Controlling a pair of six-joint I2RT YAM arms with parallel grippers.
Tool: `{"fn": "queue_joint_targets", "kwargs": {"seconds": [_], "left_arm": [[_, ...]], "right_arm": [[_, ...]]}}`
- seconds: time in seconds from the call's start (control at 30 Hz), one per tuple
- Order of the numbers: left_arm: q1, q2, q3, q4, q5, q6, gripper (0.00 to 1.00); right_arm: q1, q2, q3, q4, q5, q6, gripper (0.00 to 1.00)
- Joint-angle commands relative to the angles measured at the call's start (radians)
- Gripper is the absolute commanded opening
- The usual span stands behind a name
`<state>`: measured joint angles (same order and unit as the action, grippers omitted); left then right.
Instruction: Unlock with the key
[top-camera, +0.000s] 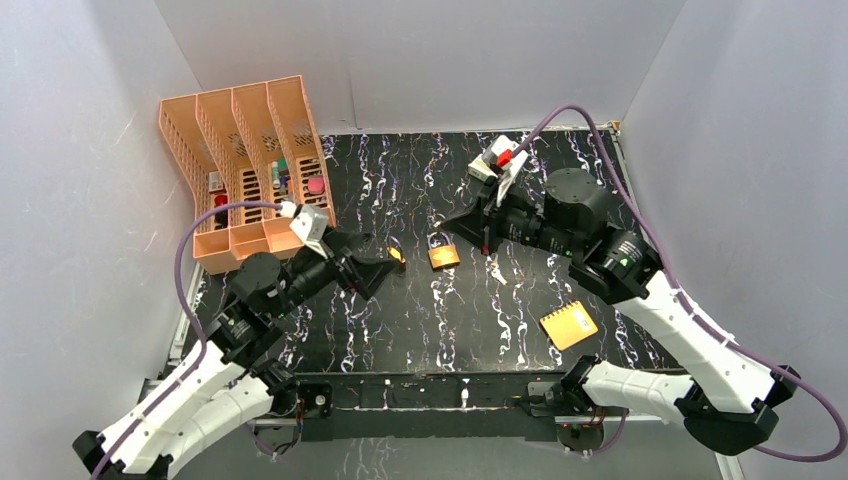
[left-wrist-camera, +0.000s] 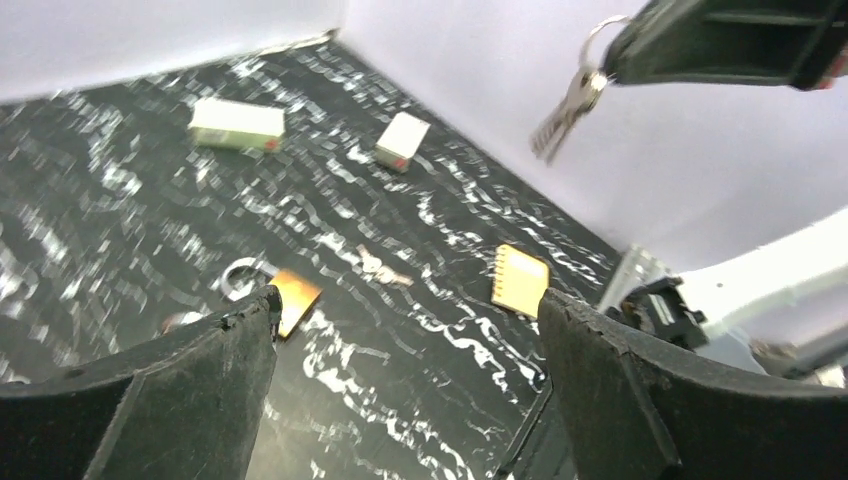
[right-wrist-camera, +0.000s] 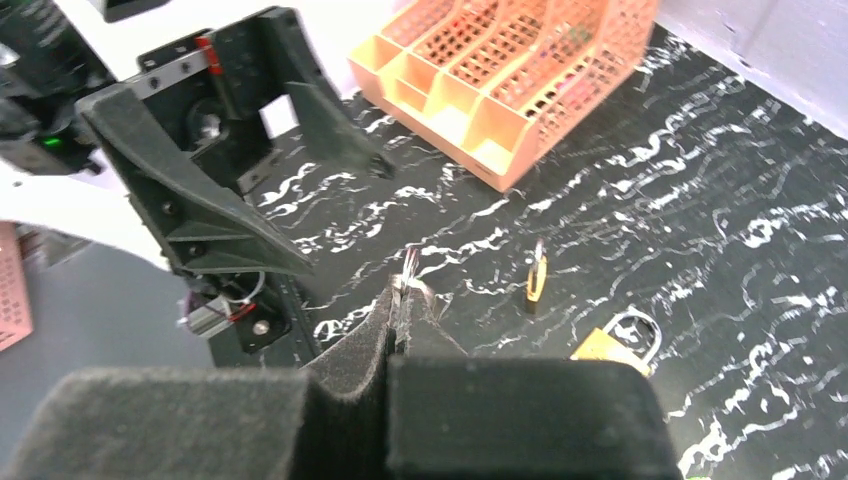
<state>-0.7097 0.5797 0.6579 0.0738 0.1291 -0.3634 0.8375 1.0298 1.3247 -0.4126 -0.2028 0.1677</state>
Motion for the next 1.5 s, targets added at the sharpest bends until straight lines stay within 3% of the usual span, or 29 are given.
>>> {"fn": "queue_joint_targets", "kwargs": {"seconds": [0.0,0.37,0.7,0.87,1.0,1.13,1.27,1.47], "left_arm": [[0.001,0.103,0.109,0.217,0.284,0.092,0.92],[0.001,0.278,0.196,0.408,0.509,0.118,0.84],[0.001,0.372,0.248,0.474,0.608,0.099,0.61],[0.001,0.399,0.264,0.483,0.630,0.084,0.63],[0.001,0.408,0.264,0.491,0.640,0.078,0.58],[0.001,0.416,0.264,0.492,0.661,0.074,0.47],[0.001,0.418,0.264,0.494,0.668,0.071,0.27],[0.001,0.413,0.258,0.494,0.670,0.073,0.15]], "right_arm": [[-0.001,-0.009,0.067,0.019,-0.151,0.008,0.00],[-0.002,-0.034,0.089,0.067,-0.257,0.055,0.00],[-0.002,-0.032,0.091,0.080,-0.253,0.062,0.00],[-0.002,-0.028,0.087,0.087,-0.242,0.067,0.00],[-0.002,-0.029,0.082,0.094,-0.229,0.066,0.00],[-0.002,-0.034,0.078,0.103,-0.214,0.067,0.00],[-0.002,-0.038,0.071,0.107,-0.196,0.070,0.00],[-0.002,-0.041,0.064,0.106,-0.180,0.075,0.00]]}}
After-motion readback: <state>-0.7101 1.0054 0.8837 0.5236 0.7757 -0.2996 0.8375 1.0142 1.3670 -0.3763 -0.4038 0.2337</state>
